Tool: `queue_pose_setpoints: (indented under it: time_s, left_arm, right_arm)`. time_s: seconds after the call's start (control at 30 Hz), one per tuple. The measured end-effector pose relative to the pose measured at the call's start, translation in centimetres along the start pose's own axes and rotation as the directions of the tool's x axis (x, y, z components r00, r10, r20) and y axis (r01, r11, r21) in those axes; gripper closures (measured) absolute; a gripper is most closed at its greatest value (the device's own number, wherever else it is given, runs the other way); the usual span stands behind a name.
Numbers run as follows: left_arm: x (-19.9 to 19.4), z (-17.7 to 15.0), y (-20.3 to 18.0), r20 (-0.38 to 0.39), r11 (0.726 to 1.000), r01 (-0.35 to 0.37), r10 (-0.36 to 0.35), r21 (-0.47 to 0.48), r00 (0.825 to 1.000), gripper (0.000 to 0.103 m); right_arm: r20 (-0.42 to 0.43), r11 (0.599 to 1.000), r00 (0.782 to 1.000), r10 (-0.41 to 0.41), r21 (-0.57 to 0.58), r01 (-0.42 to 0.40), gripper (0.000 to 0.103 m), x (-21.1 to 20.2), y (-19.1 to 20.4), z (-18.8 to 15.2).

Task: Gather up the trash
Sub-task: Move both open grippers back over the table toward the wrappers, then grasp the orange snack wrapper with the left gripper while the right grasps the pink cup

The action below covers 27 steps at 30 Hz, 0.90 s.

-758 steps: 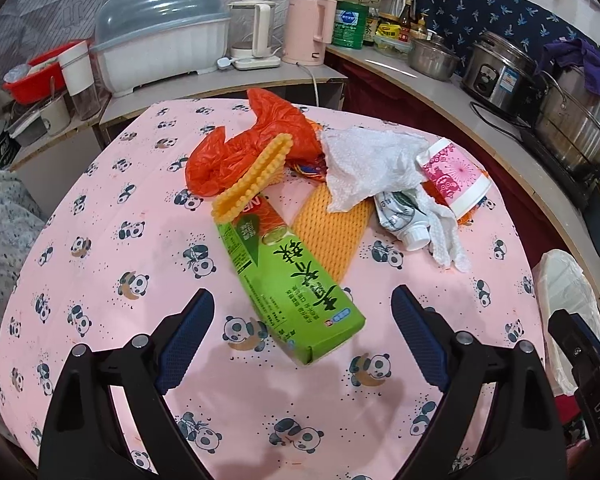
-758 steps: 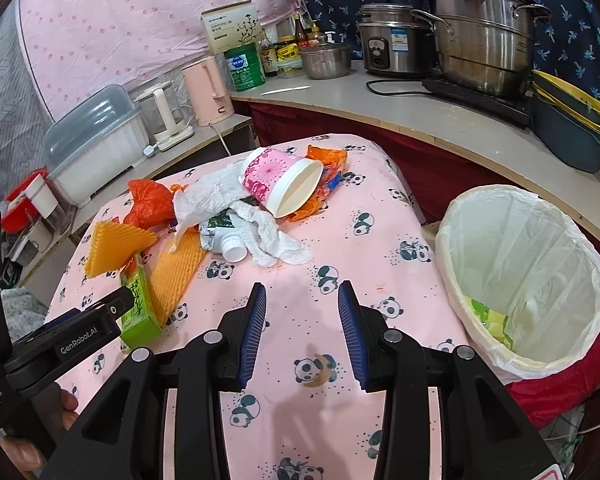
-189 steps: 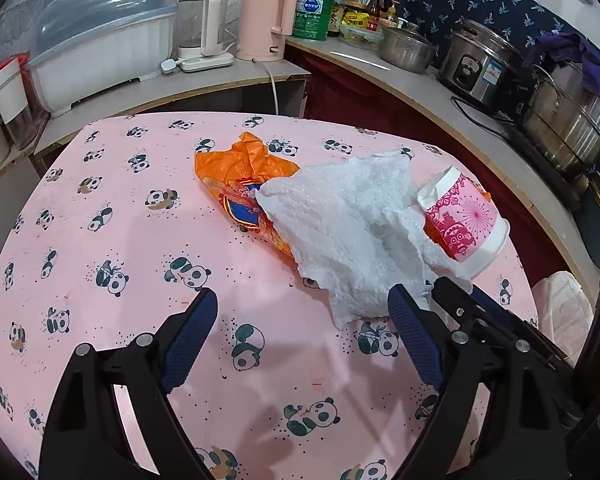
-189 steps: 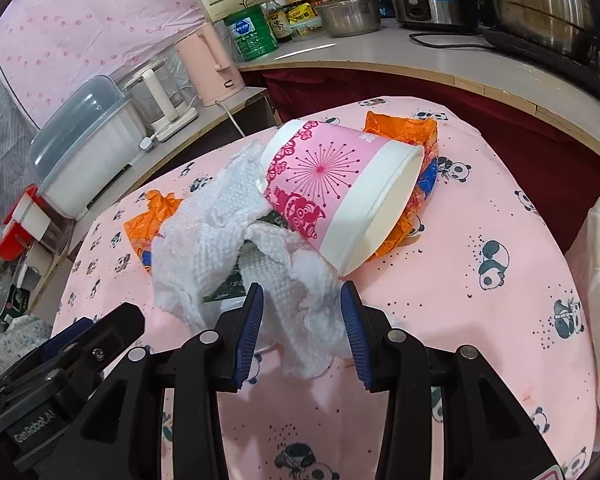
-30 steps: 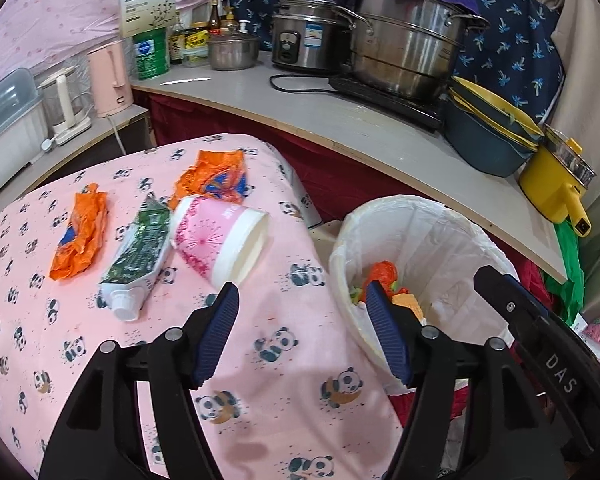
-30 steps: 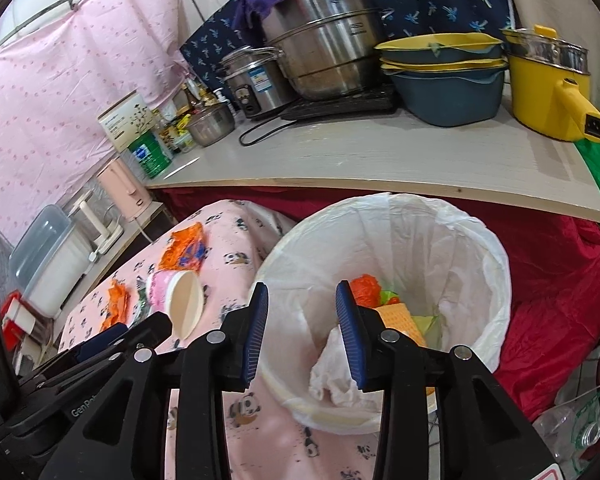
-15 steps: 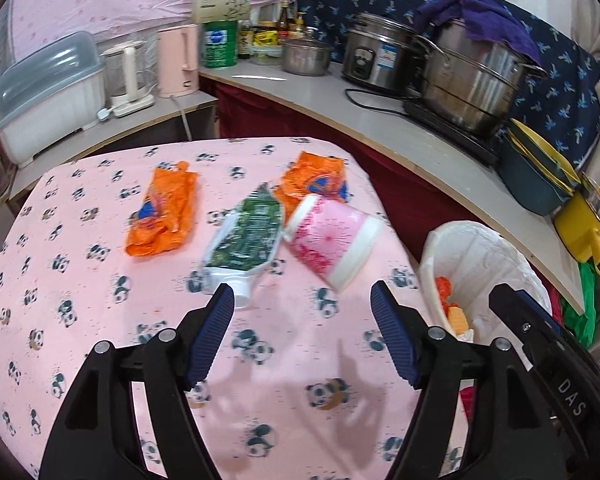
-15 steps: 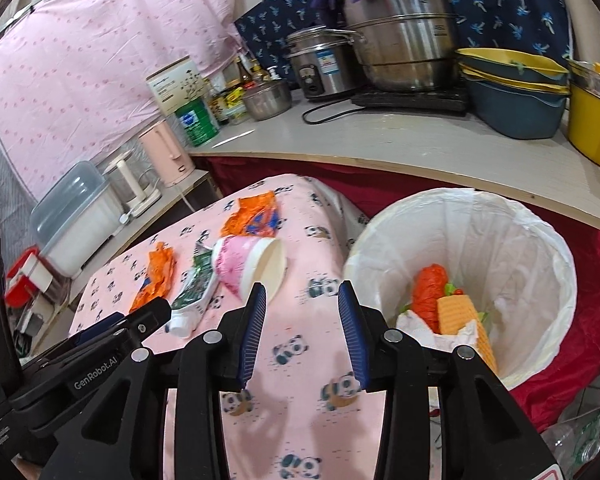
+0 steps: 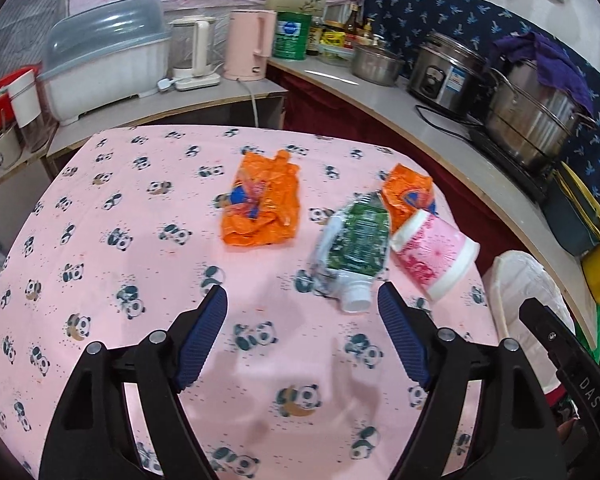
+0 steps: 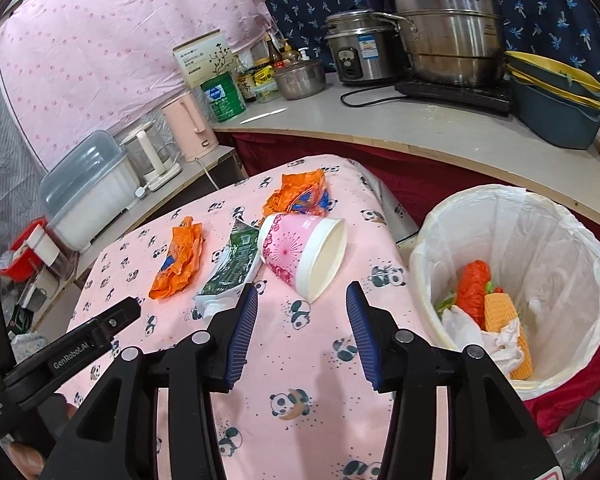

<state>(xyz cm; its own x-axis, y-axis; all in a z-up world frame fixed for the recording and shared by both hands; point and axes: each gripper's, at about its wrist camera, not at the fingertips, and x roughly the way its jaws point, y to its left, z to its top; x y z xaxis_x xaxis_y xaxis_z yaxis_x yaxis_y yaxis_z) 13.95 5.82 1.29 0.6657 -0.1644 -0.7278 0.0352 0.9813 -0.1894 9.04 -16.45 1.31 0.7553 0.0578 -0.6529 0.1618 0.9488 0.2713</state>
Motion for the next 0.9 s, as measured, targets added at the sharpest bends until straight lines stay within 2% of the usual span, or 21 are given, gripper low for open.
queue_pose_setpoints:
  time_s: [0.33, 0.43, 0.9]
  left_arm:
    - [2.9, 1.4, 4.3, -0.031, 0.998, -0.04, 0.038, -0.058, 0.999, 0.023]
    - [4.3, 1.8, 4.7, -0.043, 0.997, -0.048, 0.046, -0.062, 0.998, 0.017]
    - [12.6, 4.8, 4.3, -0.135, 0.997, -0.066, 0.062, -0.028, 0.989, 0.012]
  right_arm:
    - [-0.052, 1.0, 0.999, -0.007, -0.014, 0.007, 0.058, 4.3, 1.5, 0.1]
    - [-0.07, 1.0, 0.998, -0.011, -0.001, 0.011, 0.058, 5.9, 1.4, 0.2]
    - [-0.115, 0.998, 0.992, -0.044, 0.046, 0.05, 0.052, 12.1, -0.1, 1.4]
